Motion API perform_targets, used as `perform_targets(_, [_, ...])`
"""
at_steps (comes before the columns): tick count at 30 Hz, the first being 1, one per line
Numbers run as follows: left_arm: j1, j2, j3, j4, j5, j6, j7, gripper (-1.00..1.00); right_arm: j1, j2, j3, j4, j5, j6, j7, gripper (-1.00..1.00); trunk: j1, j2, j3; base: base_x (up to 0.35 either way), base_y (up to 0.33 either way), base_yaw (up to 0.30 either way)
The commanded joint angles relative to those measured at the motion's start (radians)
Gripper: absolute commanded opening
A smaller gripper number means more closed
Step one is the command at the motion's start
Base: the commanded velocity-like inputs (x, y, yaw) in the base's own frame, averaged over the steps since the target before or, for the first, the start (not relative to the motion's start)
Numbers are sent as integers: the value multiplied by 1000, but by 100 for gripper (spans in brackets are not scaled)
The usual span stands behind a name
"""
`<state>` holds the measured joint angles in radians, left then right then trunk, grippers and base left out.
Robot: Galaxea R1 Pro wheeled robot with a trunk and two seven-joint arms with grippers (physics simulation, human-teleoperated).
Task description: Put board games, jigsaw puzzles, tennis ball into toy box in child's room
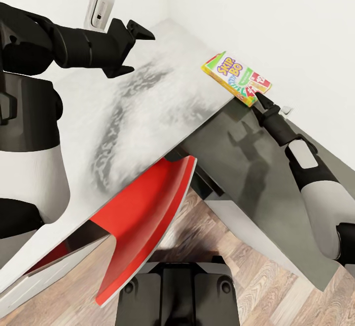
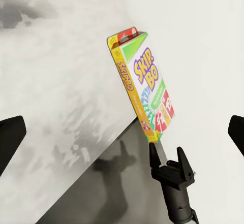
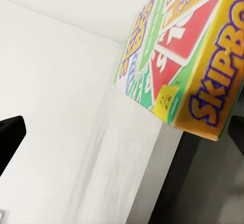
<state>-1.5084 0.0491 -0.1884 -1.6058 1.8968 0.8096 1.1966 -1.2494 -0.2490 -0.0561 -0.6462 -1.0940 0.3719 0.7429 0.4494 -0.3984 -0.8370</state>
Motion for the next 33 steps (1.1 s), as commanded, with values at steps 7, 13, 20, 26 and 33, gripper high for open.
perform_targets(7, [-1,0,-1,0,7,3,9,100,-1,-5,-2,1,-9,9,1,100,1,-2,-1,0,0,13])
perform_targets(13, [-1,0,-1,0,7,3,9,100,-1,-7,-3,1,-10,9,1,100,1,-2,-1,0,0,5])
perform_targets(20, [-1,0,-2,0,7,3,9,100,-2,-9,-4,1,-10,9,1,100,1,-2,-1,0,0,2])
perform_targets(26, [0,0,-2,0,7,3,9,100,-2,-9,-5,1,-10,9,0,100,1,-2,-1,0,0,0])
perform_targets(33, [0,-1,-2,0,7,3,10,100,-3,-7,-5,1,-10,7,-12,100,1,-2,-1,0,0,0])
